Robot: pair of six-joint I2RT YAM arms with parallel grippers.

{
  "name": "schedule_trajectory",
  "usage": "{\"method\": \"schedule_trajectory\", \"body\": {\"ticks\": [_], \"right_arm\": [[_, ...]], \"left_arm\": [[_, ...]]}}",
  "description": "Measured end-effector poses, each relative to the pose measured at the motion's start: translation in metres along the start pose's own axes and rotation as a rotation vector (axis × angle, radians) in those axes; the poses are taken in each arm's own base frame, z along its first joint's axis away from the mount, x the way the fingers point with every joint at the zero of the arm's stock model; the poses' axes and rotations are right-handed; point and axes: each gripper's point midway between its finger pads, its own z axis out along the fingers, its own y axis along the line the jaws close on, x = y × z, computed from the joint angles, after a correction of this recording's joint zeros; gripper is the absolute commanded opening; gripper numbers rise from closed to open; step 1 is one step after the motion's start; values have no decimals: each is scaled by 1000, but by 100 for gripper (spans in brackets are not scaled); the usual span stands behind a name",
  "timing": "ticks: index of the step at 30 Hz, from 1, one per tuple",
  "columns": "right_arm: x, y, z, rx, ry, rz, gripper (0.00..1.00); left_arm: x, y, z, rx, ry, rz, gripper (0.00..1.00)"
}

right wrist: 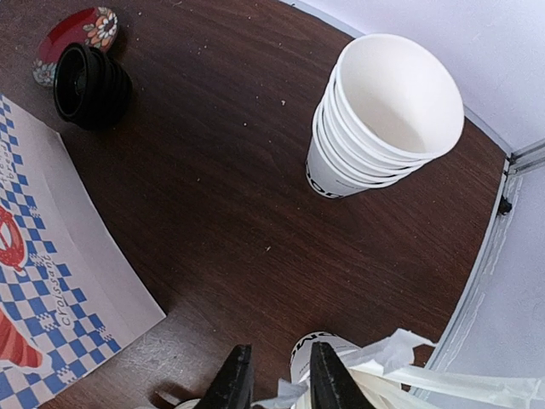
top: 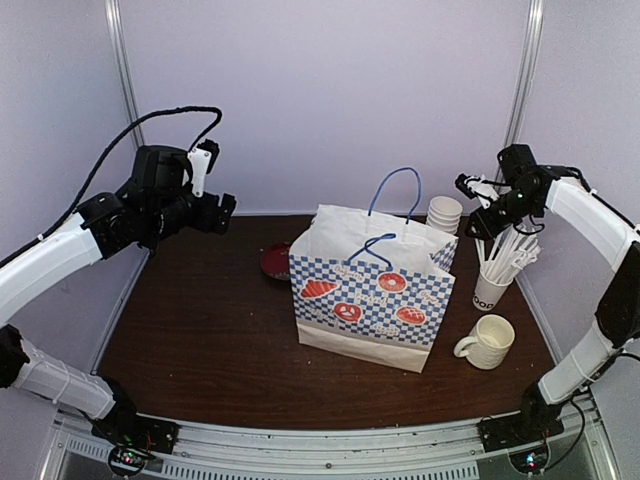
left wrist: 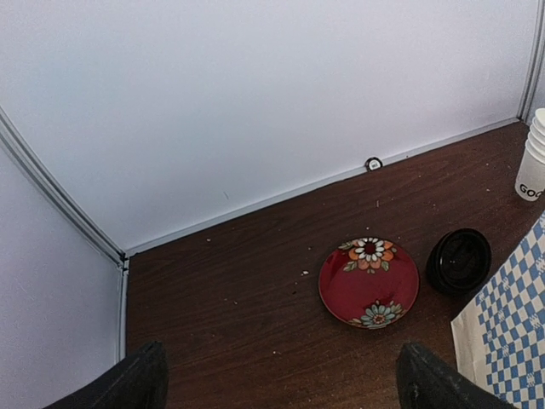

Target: Pack the takeout coffee

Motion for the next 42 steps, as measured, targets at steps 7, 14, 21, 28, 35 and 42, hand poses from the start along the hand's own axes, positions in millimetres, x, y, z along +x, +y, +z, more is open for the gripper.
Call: {"method": "schedule_trajectory", "body": {"ticks": [7,14,21,28,35,42], "right_arm": [[4,-1,14,-14,33,23,4],[-5,-1,-3,2,-9,21,0],[-25,0,-52,41,-103,2,0],[-45,5,-105,69,-201,-15,0],[-66,19,-161,55,-327,-29,0],[-86,30,-205,40,-438,-58,0]], "left_arm": [[0,-2,0,12,0,8,97],[0,-5,0,26,0,16,96],[2,-9,3,45,8,26,96],[3,-11,3,53,10,31,96],[3,-11,3,53,11,39,96],[4,-11,5,49,15,49,96]]}}
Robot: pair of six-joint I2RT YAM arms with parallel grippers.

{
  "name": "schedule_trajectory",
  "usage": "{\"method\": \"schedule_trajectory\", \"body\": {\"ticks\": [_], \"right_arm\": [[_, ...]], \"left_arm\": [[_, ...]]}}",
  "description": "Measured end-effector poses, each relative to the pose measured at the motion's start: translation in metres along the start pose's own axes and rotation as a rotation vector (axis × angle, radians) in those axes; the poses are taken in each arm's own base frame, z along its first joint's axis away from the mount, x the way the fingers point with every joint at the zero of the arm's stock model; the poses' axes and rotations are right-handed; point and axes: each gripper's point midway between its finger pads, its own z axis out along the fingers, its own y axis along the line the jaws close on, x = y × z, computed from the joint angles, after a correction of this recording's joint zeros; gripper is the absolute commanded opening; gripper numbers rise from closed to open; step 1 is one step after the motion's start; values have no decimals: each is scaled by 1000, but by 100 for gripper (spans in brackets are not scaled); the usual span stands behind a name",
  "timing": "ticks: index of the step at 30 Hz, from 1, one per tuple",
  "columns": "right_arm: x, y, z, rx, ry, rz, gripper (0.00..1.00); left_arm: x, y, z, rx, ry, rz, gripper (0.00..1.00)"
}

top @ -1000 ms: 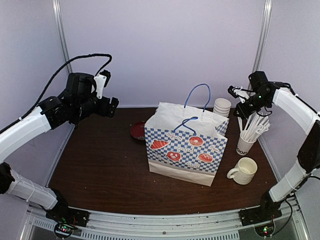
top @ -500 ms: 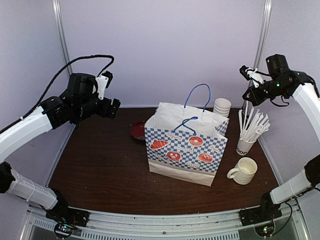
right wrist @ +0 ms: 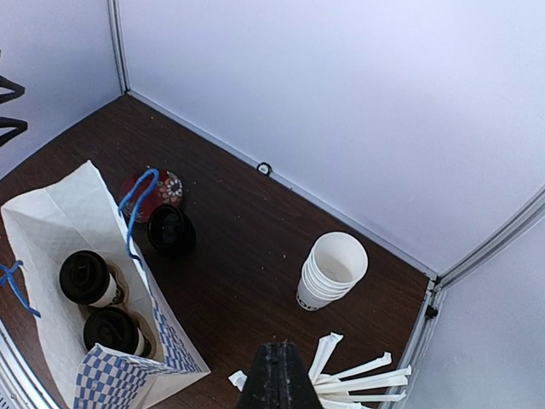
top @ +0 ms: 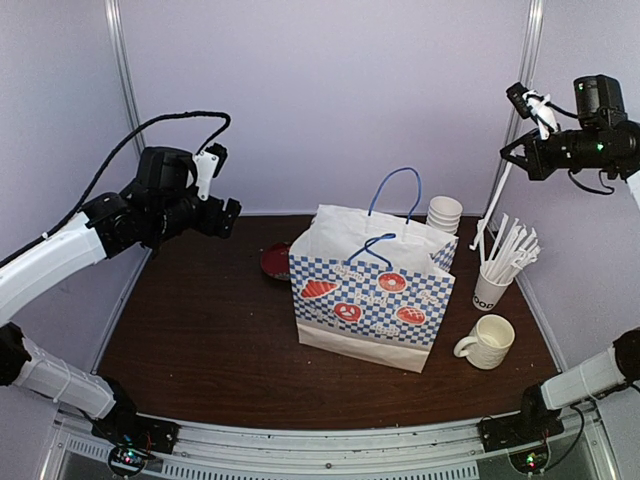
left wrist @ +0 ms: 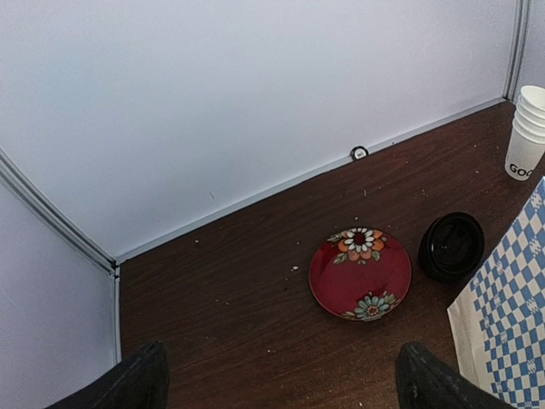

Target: Pack the takeout coffee

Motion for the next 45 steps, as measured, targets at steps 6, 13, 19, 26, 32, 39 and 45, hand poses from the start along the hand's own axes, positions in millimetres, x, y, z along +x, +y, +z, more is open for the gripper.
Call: {"method": "schedule_trajectory", "body": {"ticks": [6,13,19,26,32,39,45], "right_arm": [[-34,19,-25,-95,-116,-30,0],[-67,50,-44,-293,-242,-50,0],[-70,67,-31,-466,-245,5,0],[-56,62,0,-493,-177,83,0],[-29,62,38,-515,-80,138,0],[3,81,79,-514,52,79,12],[20,106,84,-549,122,3,42]], "left_arm": [[2,0,2,-8,7,18,96],[2,1,2,-11,7,30,96],[2,1,3,-11,8,37,96],[4,0,5,-10,14,40,96],[4,0,5,-9,14,43,96],[4,-1,5,-6,14,45,96],[4,-2,5,-1,14,49,96]]}}
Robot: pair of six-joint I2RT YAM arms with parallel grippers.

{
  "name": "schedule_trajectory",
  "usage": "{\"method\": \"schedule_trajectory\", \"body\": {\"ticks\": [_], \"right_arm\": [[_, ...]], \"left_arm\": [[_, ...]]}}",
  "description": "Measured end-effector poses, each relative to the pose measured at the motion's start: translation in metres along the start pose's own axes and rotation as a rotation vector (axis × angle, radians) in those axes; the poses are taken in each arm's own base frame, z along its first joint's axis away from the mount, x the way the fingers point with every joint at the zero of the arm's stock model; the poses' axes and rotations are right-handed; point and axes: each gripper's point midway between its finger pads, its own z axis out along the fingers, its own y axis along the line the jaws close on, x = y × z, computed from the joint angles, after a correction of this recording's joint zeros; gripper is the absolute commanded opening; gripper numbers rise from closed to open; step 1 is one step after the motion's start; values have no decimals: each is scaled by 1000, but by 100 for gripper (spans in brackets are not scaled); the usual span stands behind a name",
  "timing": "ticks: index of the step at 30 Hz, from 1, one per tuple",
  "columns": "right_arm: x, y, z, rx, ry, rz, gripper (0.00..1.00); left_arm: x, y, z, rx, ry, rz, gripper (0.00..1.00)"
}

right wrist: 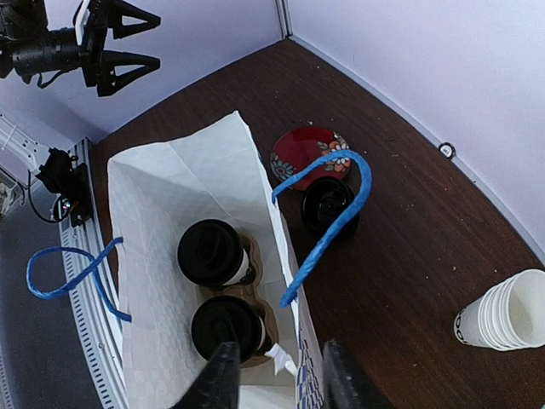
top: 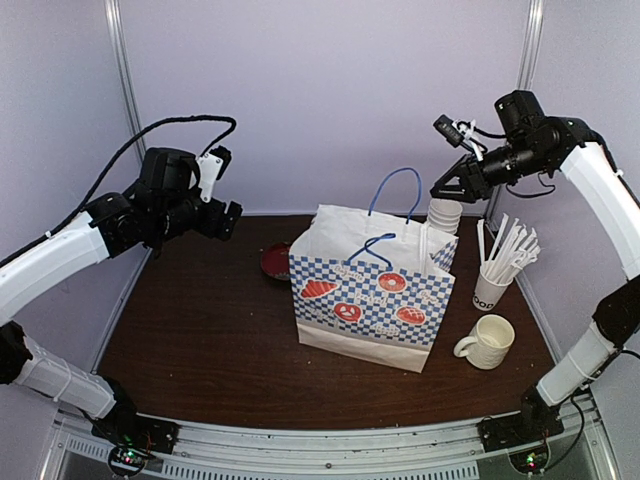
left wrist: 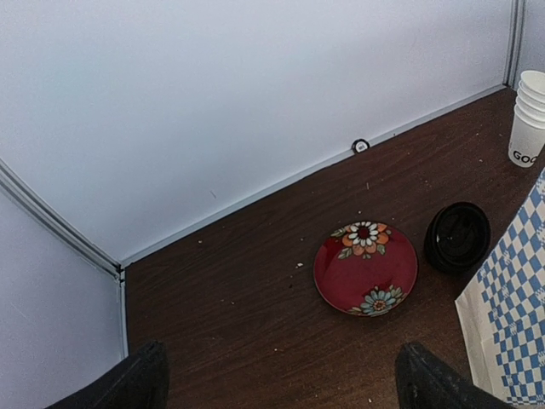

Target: Pack the takeout coffee

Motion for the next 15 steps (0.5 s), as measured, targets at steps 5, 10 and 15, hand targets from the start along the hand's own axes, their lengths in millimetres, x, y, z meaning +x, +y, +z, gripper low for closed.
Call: {"method": "schedule_trajectory", "body": {"ticks": [5,10,15], "right_arm": [[3,-6,-7,30,14,1,47],[5,-28,-27,121,-1,13,41],[25,-55,-30,212,37,67,28]], "left_arm": [[0,-1,0,4,0,2,96],[0,-1,0,7,-1,2,96],[0,-2,0,11,-1,4,96]]}}
